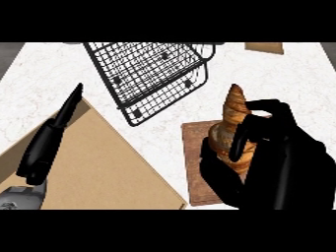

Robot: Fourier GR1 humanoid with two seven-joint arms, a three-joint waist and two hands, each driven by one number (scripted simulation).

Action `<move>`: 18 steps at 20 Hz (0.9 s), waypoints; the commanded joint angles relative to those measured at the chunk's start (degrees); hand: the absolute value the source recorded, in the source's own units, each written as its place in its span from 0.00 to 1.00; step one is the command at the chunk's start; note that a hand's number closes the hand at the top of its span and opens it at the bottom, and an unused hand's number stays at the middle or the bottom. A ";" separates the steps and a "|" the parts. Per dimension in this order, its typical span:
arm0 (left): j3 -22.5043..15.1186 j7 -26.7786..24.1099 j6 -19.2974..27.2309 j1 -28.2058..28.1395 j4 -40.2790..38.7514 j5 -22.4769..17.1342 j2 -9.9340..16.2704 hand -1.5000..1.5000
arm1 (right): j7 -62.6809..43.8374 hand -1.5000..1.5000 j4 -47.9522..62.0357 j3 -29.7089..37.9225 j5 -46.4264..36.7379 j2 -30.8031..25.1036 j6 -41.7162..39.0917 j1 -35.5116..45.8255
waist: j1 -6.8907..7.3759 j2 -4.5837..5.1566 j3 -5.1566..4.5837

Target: Pick the croissant from the cutting board and place it in the tiered basket

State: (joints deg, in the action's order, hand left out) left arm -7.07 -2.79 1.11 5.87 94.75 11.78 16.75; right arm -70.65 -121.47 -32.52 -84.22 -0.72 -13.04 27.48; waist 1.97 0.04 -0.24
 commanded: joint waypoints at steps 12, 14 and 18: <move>-0.43 -1.09 -1.79 3.24 -2.26 -0.38 -0.49 0.50 | -11.81 1.00 32.41 21.53 16.74 0.69 4.96 32.76 | 3.37 1.04 -0.03; -0.91 -0.33 -0.79 3.42 -2.17 0.76 -1.08 0.50 | -10.29 1.00 37.87 24.90 18.38 0.70 5.73 36.26 | 3.27 1.01 0.02; -1.47 -1.66 -1.15 2.65 -2.12 0.87 -1.21 0.50 | -8.64 1.00 48.93 27.83 20.70 0.70 10.18 41.60 | 4.07 1.11 0.01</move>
State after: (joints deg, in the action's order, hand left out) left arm -8.58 -3.81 -0.06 8.62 93.23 12.42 15.58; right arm -68.42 -81.68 -7.80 -66.52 -0.49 -7.27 62.53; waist 5.71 1.11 -0.24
